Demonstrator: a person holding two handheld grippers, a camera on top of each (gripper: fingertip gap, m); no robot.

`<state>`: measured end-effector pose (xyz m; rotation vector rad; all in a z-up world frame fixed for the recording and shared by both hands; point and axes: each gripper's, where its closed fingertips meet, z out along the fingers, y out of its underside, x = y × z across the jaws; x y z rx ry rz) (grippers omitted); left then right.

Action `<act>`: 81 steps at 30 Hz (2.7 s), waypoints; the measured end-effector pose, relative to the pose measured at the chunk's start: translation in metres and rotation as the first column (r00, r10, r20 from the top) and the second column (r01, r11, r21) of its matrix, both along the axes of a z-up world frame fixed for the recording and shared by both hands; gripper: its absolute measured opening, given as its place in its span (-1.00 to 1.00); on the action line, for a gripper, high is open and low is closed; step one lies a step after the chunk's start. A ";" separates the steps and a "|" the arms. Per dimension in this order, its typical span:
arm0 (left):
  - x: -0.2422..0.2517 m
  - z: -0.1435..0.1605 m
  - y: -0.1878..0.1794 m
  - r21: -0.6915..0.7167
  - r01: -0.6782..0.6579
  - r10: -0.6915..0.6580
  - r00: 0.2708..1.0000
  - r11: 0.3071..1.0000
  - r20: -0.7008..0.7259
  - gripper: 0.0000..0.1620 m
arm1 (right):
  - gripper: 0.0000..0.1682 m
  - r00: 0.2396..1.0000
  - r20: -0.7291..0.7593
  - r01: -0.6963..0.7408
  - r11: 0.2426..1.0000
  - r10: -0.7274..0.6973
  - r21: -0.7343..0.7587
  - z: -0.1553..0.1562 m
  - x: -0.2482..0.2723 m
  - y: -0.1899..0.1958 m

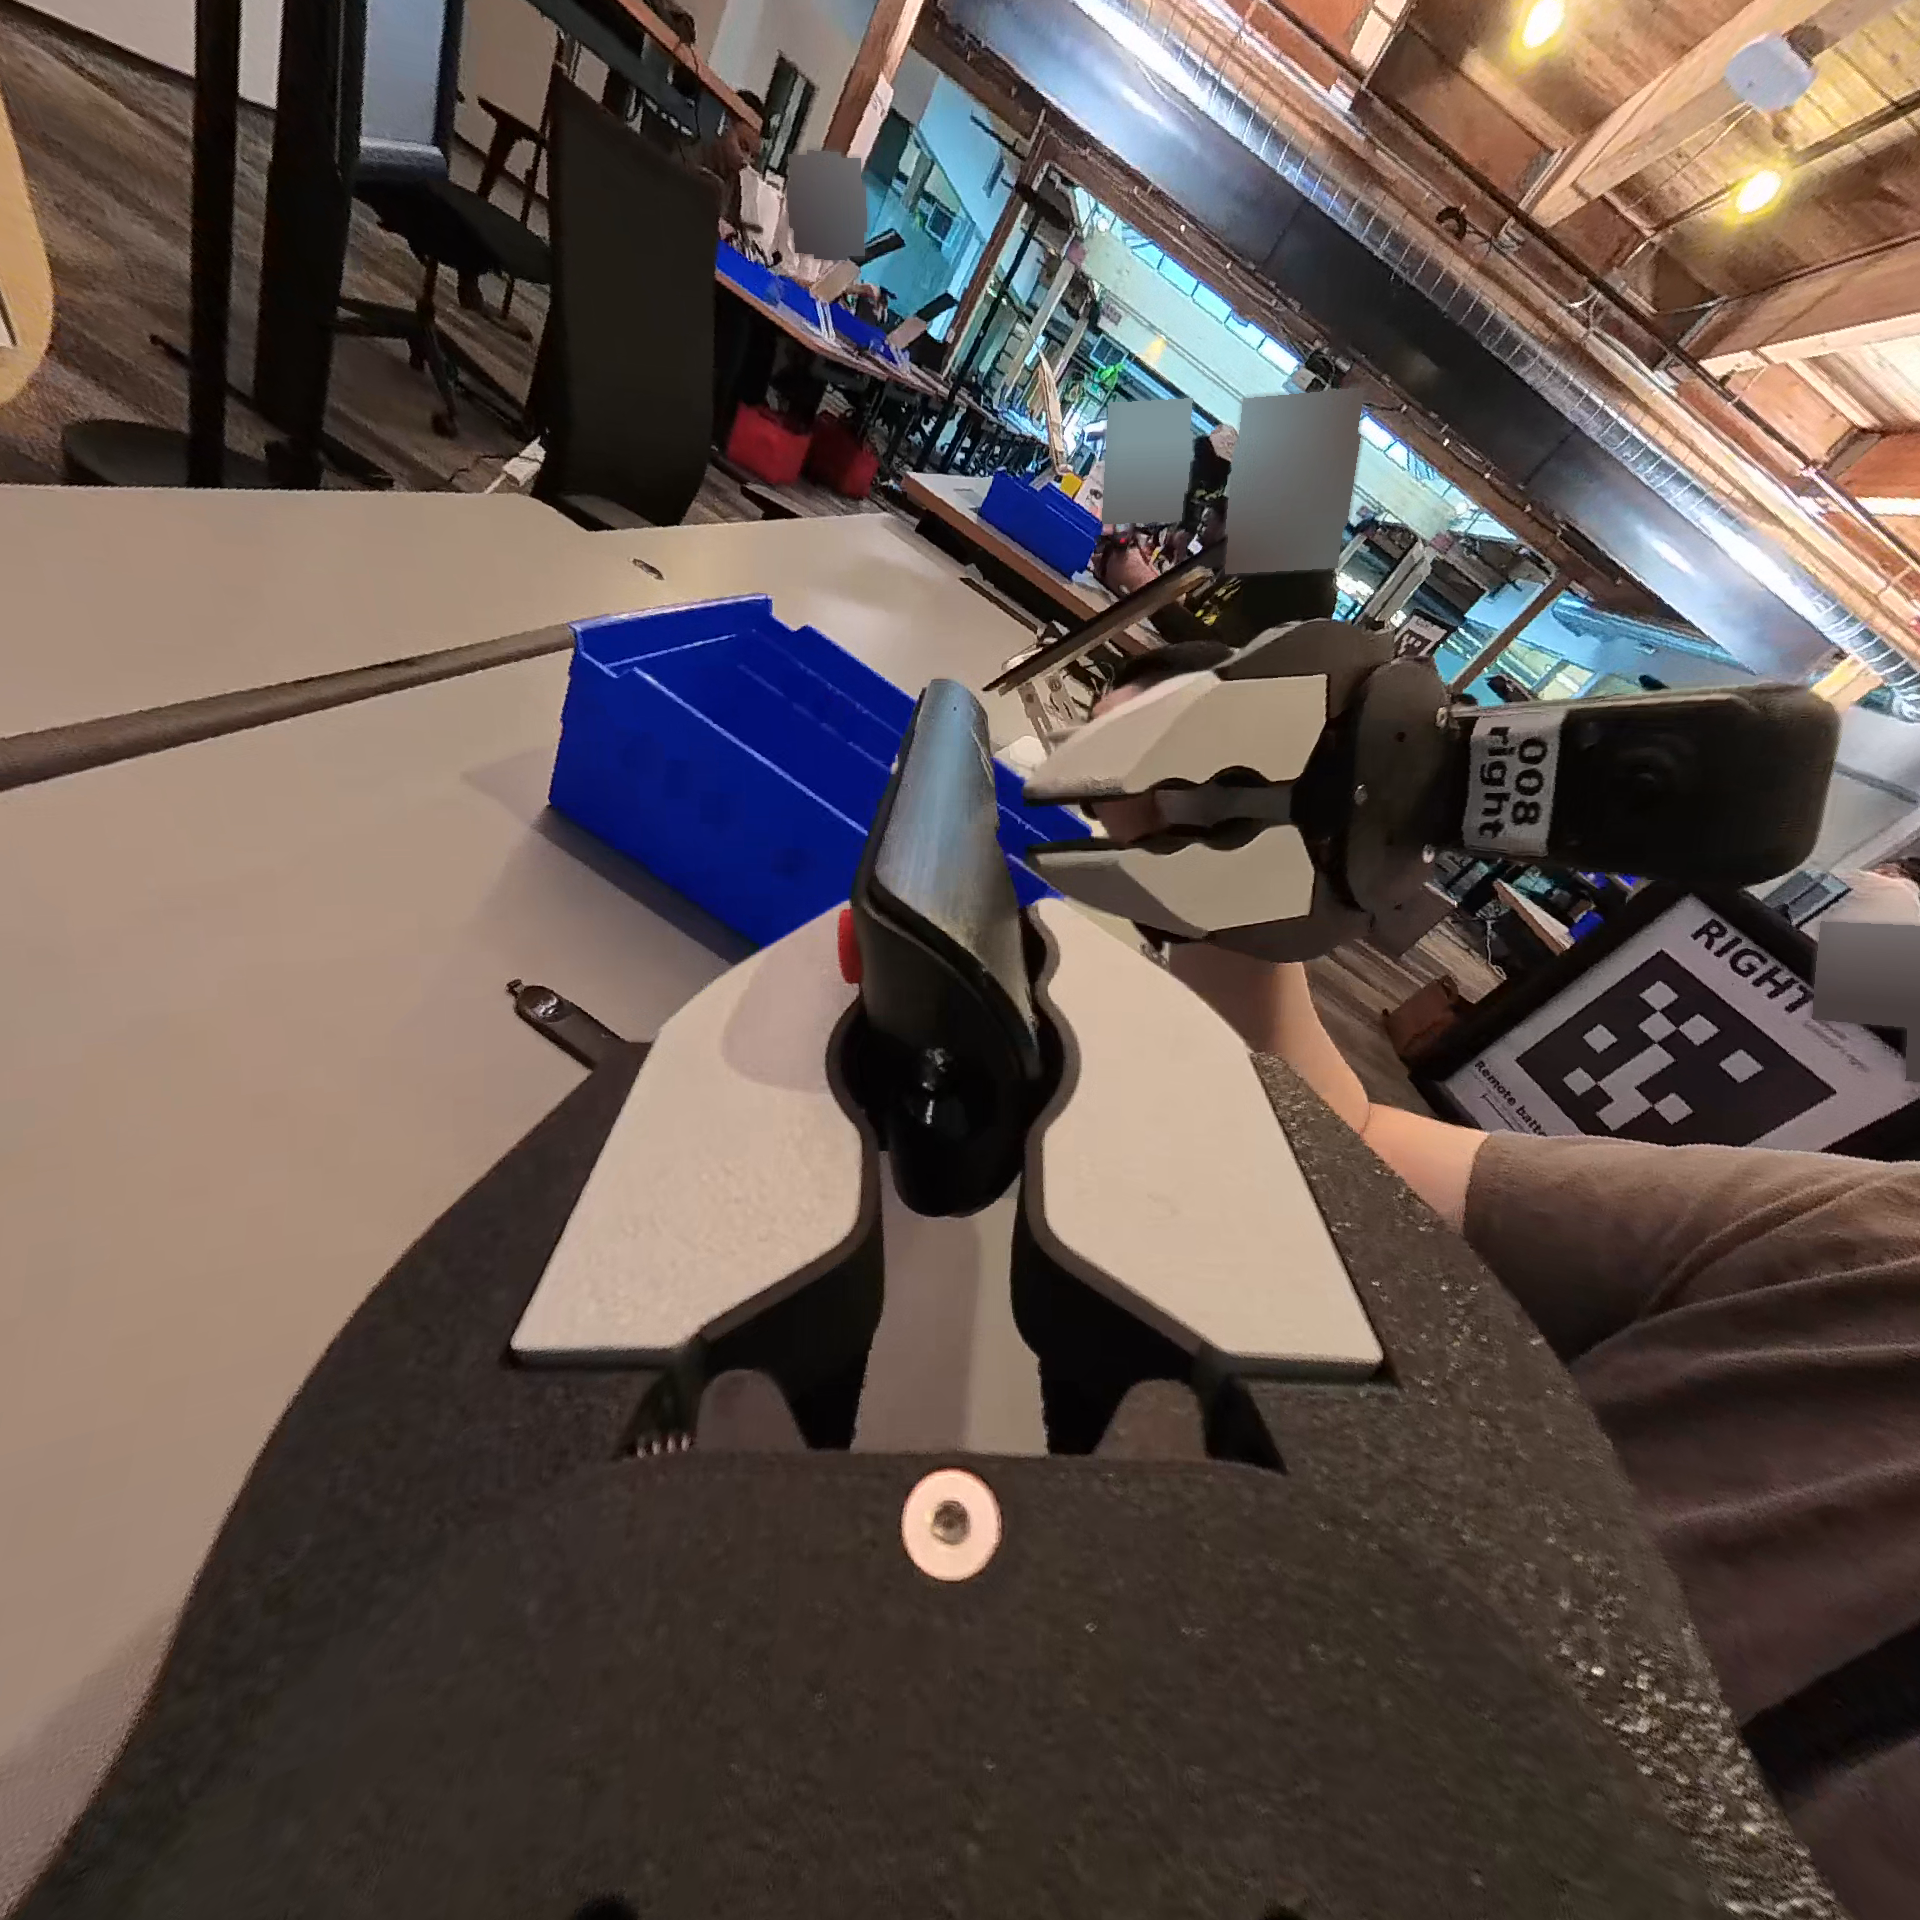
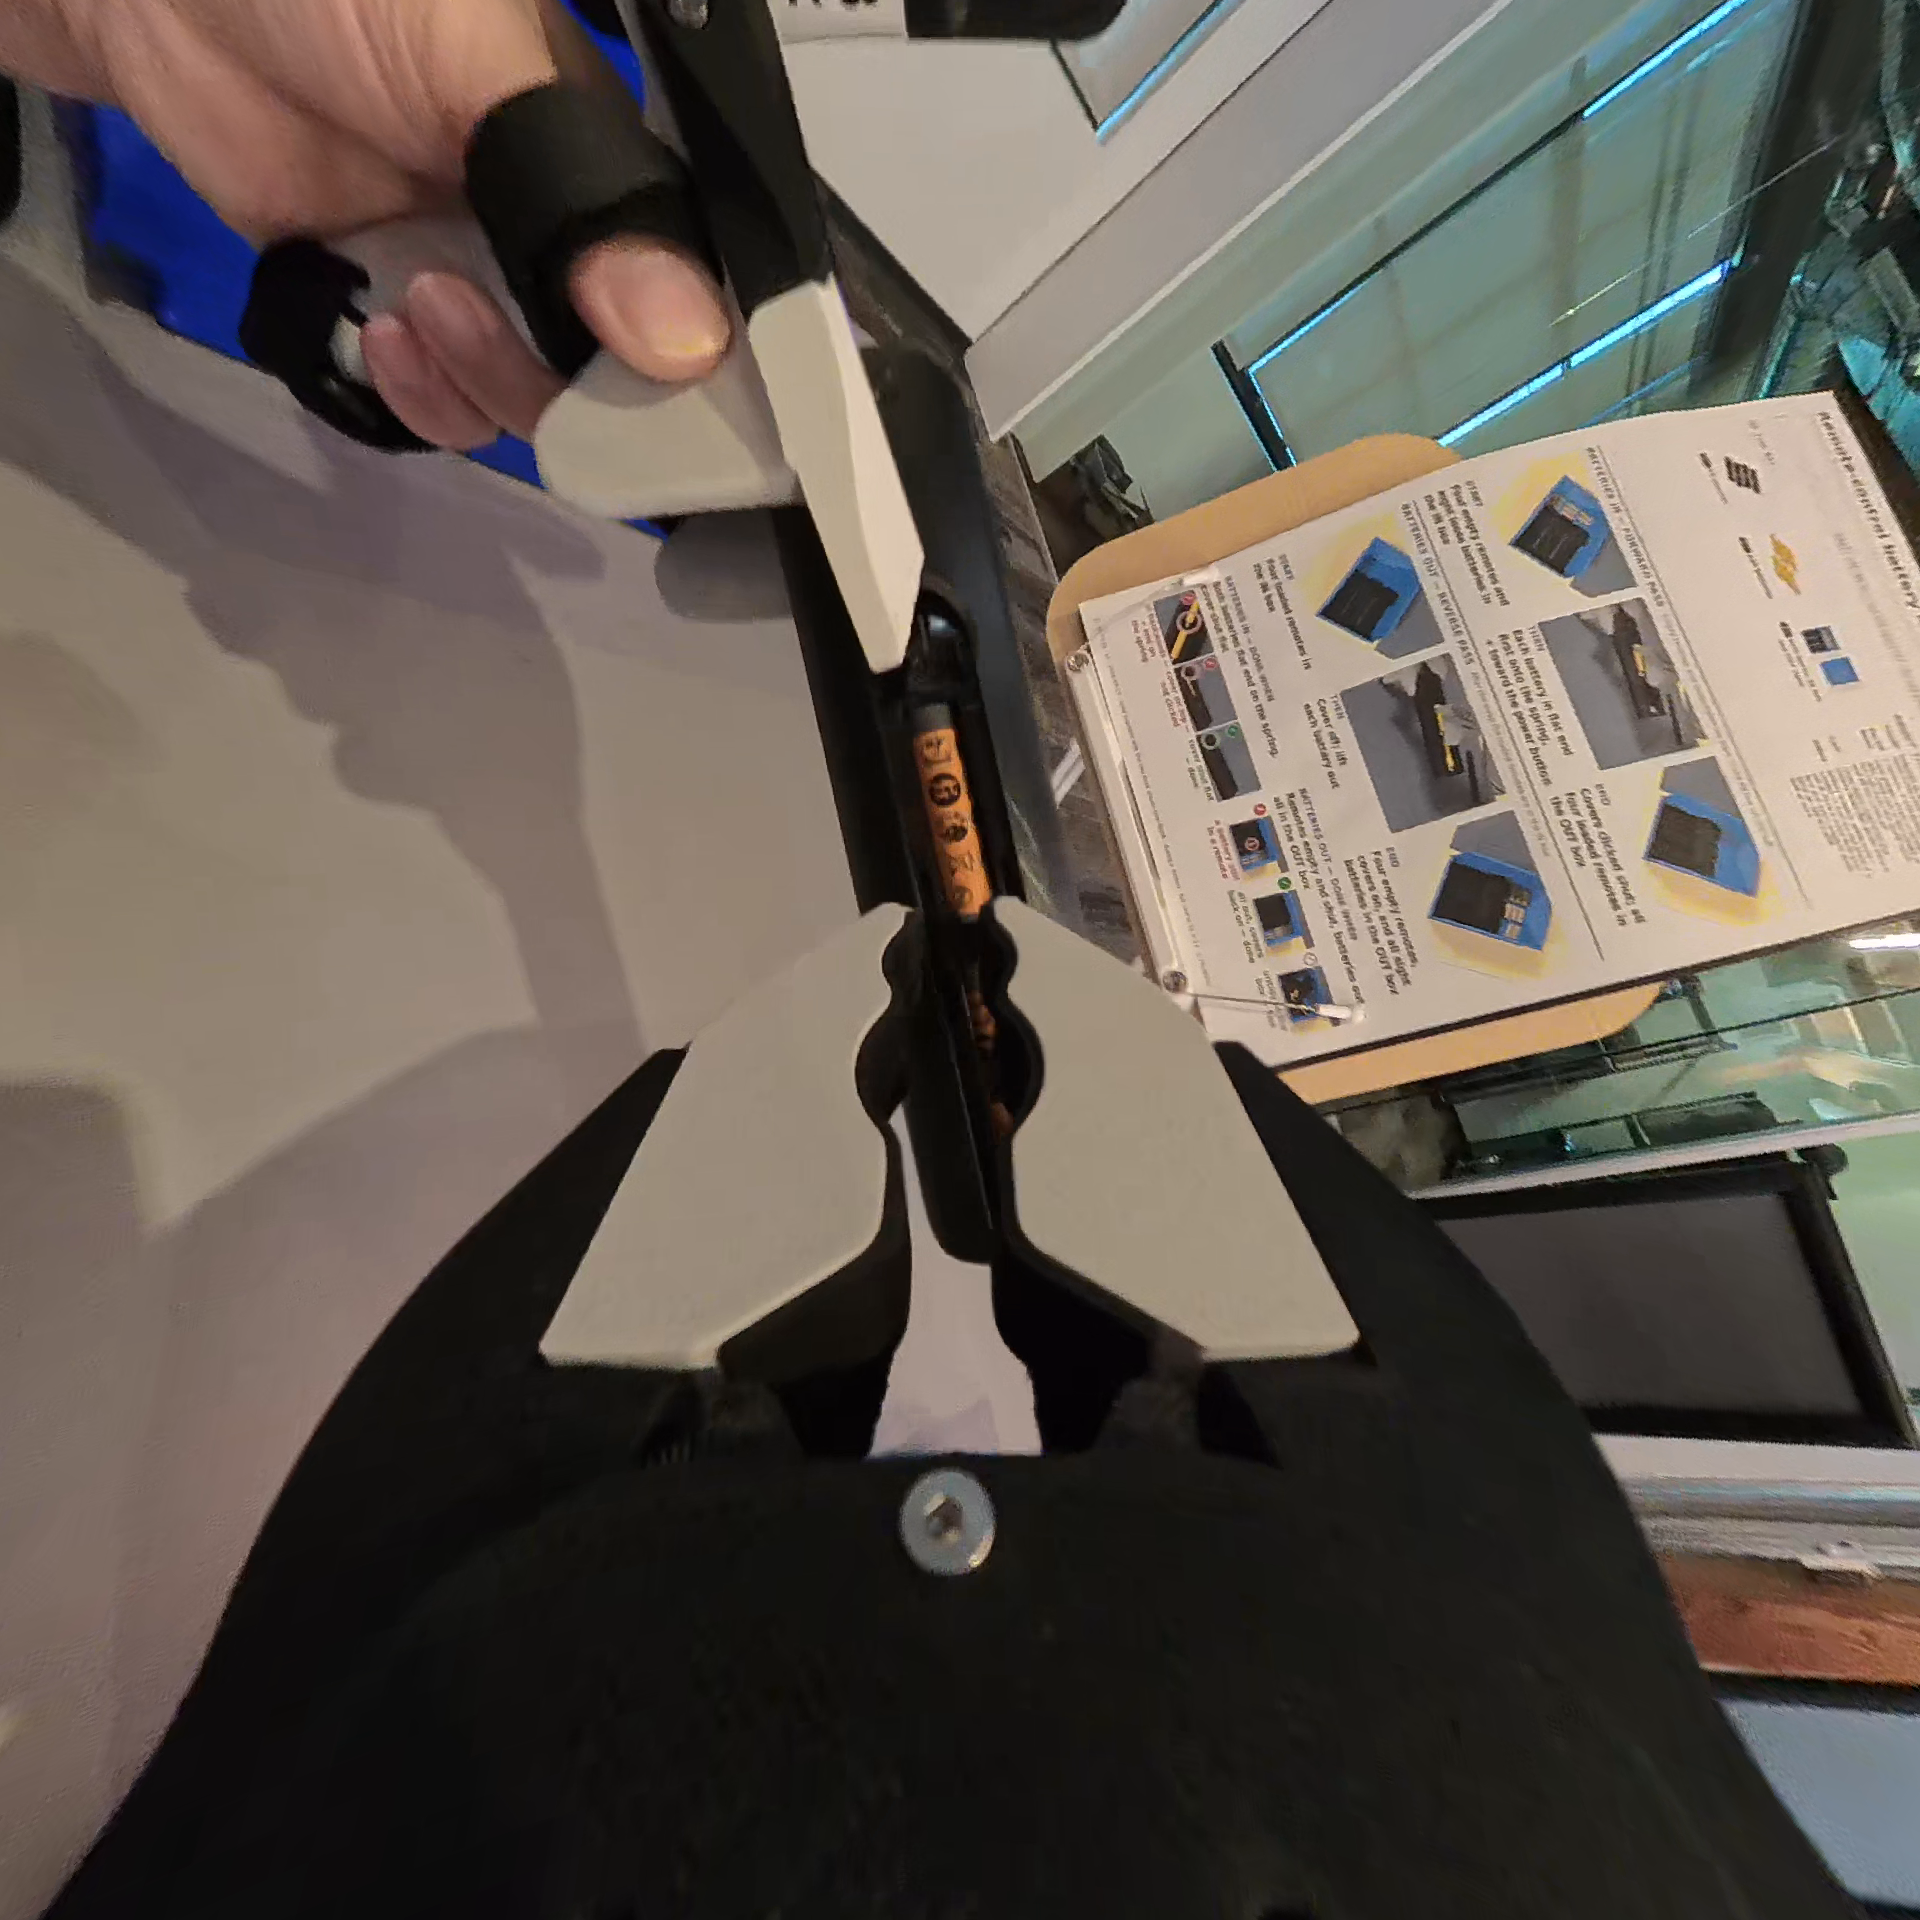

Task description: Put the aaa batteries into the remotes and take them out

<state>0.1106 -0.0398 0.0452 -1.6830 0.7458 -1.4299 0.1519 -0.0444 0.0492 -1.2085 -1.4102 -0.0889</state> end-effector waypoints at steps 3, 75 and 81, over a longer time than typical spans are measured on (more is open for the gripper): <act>0.003 -0.007 -0.002 -0.008 0.025 -0.025 0.999 1.000 -0.040 -0.71 | -0.90 1.000 0.002 0.001 1.000 -0.001 -0.003 -0.001 0.001 0.000; 0.002 0.026 -0.003 0.490 -0.217 0.274 0.961 0.844 -0.046 -0.70 | 0.35 0.642 -0.677 -0.067 0.854 -0.360 -0.517 0.021 0.004 0.042; 0.005 0.024 -0.003 0.505 -0.217 0.282 0.958 0.835 -0.056 -0.70 | 0.37 0.653 -0.664 -0.054 0.852 -0.365 -0.521 0.019 0.005 0.044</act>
